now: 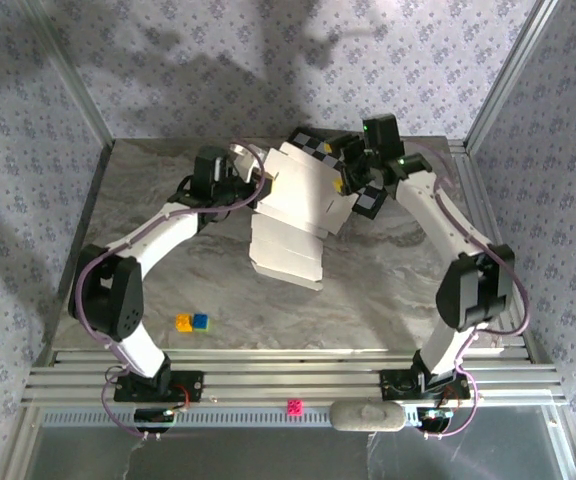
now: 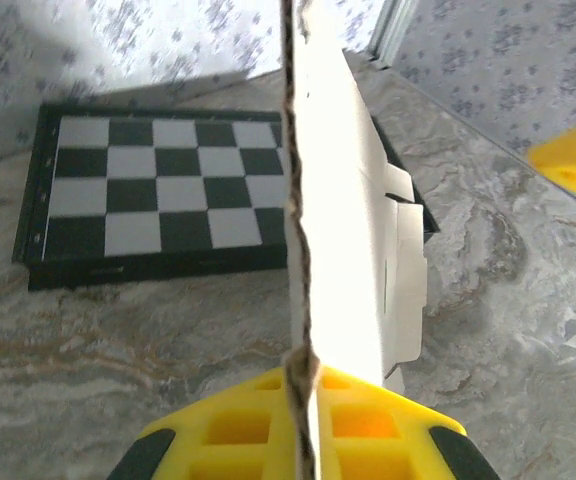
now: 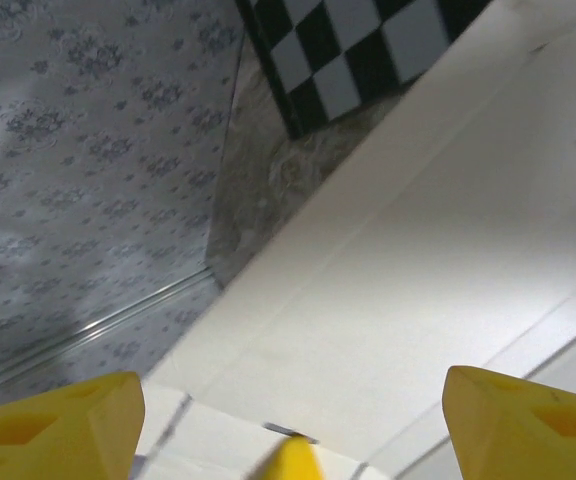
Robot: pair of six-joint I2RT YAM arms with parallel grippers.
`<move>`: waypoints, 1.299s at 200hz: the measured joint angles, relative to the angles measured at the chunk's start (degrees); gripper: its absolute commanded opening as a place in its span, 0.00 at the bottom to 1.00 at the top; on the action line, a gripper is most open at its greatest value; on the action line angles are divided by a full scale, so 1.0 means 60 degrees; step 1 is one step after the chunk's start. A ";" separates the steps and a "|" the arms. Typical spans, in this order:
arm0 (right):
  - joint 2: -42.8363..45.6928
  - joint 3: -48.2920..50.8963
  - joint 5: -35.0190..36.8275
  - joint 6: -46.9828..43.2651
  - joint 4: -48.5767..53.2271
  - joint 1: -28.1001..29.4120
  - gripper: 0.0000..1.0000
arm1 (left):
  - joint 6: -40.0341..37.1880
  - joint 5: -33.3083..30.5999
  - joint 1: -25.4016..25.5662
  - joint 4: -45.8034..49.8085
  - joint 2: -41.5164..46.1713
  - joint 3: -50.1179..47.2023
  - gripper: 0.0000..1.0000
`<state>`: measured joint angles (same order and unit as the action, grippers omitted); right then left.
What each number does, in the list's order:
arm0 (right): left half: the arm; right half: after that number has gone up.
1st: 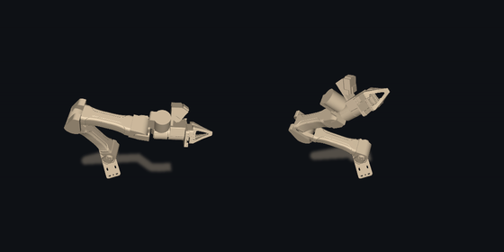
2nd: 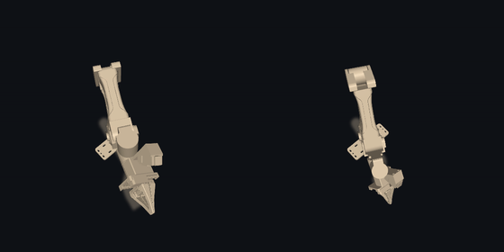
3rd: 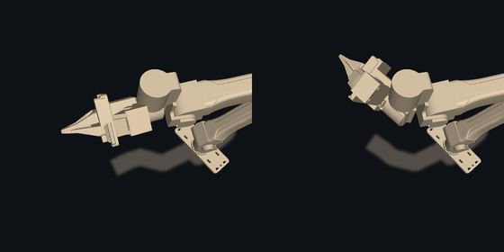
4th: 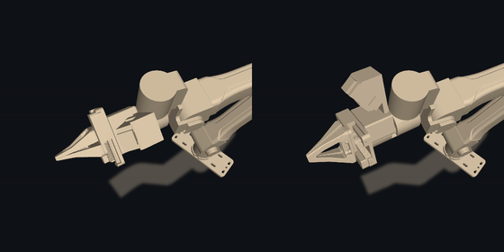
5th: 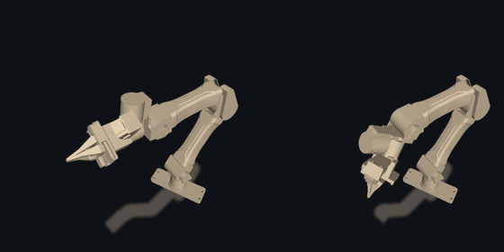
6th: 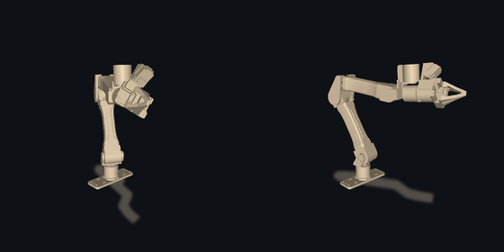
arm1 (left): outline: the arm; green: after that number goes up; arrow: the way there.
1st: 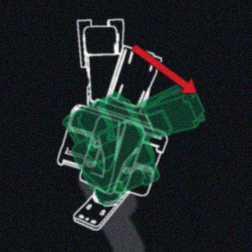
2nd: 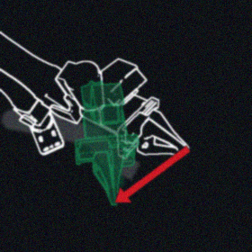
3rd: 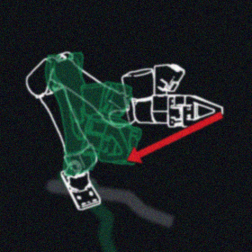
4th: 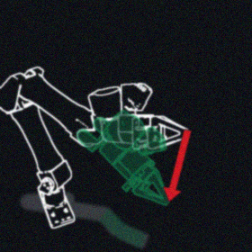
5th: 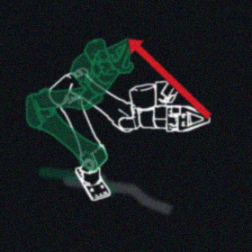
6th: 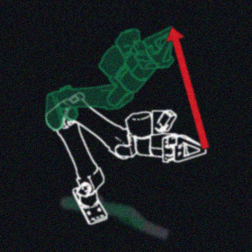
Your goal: Fold the paper box
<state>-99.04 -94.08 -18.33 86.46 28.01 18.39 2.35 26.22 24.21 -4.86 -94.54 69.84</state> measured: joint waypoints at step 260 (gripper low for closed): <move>-0.1333 0.0455 -0.2335 0.3530 -0.1603 -0.0415 0.03 | -0.0907 -0.0055 0.0178 -0.0688 0.0583 -0.0860 0.00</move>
<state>-107.04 -91.35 -32.34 107.63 18.39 15.90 -3.09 25.89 25.28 -8.99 -91.05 64.69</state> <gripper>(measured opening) 0.053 0.057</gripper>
